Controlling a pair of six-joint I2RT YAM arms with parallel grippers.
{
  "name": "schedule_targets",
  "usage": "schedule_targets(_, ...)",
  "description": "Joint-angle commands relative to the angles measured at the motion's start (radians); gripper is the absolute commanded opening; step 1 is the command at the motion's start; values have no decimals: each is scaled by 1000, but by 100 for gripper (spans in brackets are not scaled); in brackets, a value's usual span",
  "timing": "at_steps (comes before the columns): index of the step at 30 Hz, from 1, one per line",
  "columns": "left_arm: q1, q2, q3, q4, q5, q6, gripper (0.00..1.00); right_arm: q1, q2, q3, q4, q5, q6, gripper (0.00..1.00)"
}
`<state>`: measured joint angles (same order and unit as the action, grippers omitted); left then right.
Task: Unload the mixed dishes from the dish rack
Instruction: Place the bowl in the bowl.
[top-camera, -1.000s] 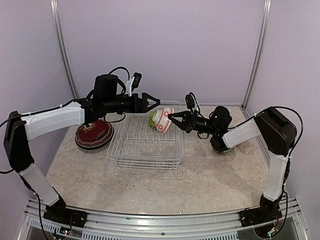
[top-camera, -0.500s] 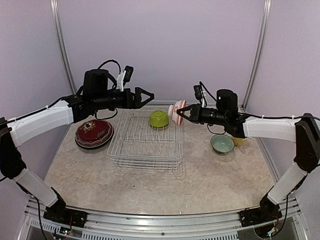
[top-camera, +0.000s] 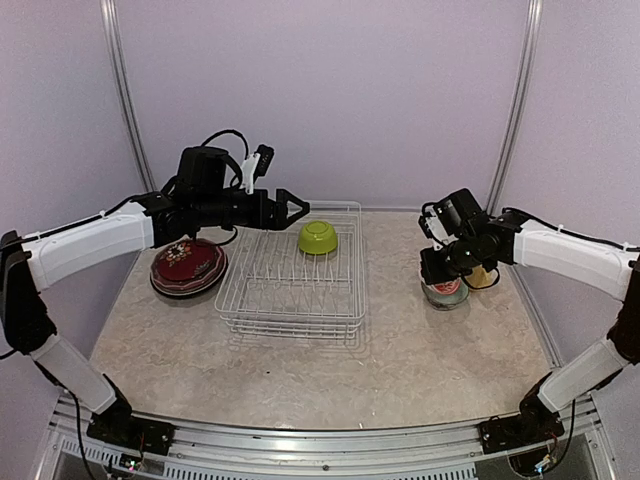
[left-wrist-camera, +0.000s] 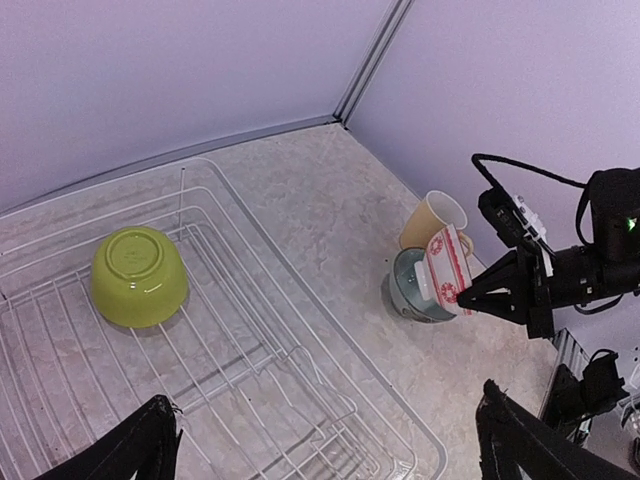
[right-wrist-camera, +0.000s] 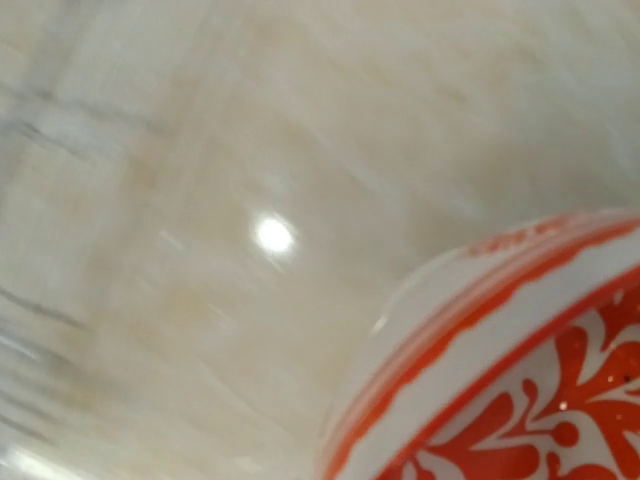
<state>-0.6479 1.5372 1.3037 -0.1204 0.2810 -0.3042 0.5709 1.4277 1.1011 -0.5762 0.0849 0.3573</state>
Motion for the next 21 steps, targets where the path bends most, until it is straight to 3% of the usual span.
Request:
schedule_targets(1, -18, 46, 44, -44, -19, 43, 99, -6, 38, 73, -201, 131, -27, 0)
schedule_targets(21, -41, 70, 74, -104, -88, 98, 99, -3, 233, 134, -218, 233, -48, 0)
